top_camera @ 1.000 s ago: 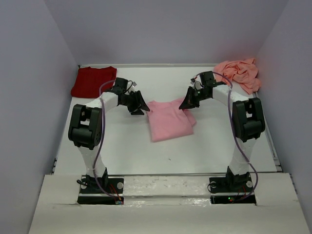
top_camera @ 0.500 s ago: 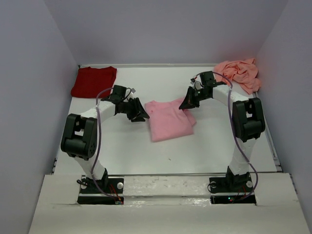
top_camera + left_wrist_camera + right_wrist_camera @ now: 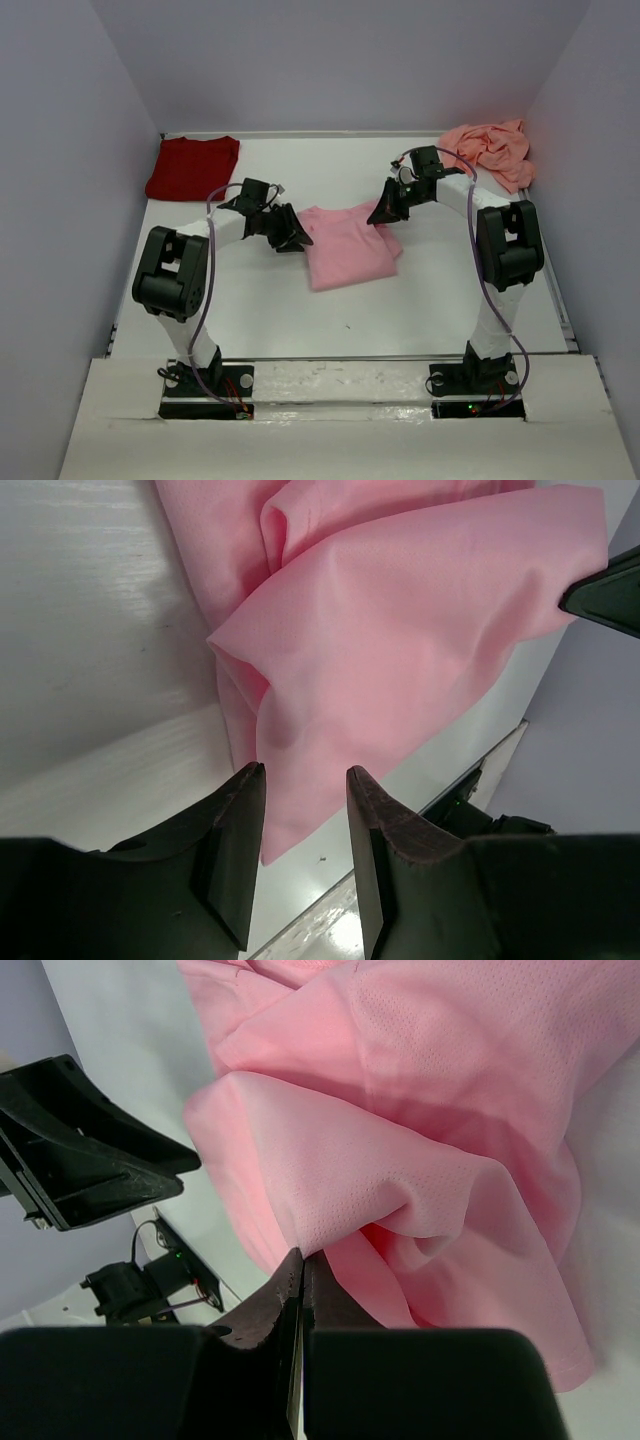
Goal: Fold and stack the t-shirts
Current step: Fold the tshirt
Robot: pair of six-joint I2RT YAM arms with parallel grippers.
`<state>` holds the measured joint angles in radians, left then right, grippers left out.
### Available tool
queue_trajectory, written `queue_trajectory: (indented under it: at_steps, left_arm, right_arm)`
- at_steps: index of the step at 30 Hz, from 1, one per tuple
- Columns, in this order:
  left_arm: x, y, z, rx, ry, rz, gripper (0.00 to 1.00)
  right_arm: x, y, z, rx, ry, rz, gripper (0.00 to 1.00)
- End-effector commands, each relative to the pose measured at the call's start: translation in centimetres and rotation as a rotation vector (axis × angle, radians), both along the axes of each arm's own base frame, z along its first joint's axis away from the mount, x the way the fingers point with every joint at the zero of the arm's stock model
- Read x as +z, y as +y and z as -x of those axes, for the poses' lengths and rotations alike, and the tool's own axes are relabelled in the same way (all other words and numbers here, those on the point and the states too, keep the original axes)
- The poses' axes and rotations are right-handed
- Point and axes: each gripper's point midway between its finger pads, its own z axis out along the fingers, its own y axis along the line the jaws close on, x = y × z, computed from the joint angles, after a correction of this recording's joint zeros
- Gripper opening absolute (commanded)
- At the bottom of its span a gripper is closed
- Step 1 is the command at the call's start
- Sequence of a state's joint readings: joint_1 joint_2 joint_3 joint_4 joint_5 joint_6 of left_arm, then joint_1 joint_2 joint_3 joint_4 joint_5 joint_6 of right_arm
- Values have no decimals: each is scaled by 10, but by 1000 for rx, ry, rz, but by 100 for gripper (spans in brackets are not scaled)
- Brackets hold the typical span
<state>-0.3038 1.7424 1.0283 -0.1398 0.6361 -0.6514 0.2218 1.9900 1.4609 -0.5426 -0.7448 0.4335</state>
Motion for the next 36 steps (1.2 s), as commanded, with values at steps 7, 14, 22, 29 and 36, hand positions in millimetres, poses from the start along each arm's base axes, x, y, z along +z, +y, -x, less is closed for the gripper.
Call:
queue_trajectory:
  at_steps: [7, 14, 22, 29, 36]
  left_arm:
    - [-4, -7, -13, -1, -13, -1, 45]
    - [-11, -10, -16, -9, 1, -4, 44]
    - [-7, -15, -22, -21, -9, 15, 23]
    - [-5, -17, -20, -34, -11, 28, 0]
    - [9, -17, -14, -43, -7, 38, 0]
  right_arm:
    - [10, 5, -4, 21, -29, -25, 0]
    - [8, 5, -5, 20, -25, -25, 0]
    - [6, 5, -6, 19, -18, -24, 0]
    - [2, 5, -6, 23, -10, -25, 0]
    - [9, 2, -10, 10, -28, -26, 0]
